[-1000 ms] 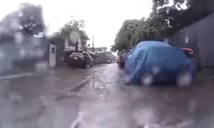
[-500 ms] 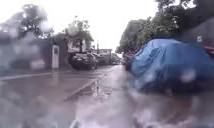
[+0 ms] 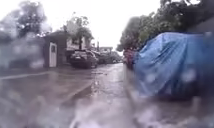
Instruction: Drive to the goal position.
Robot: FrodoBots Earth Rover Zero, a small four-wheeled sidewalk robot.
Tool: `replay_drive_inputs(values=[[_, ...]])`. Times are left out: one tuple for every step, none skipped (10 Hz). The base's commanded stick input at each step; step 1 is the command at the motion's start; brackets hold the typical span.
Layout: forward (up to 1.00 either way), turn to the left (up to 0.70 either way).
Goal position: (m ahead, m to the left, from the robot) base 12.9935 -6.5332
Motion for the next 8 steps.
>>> replay_drive_inputs(values=[[1.0,0.0],[1.0,0.0],[1.0,0.0],[1.0,0.0],[1.0,0.0],[1.0,0.0],[1.0,0.0],[1.0,0.0]])
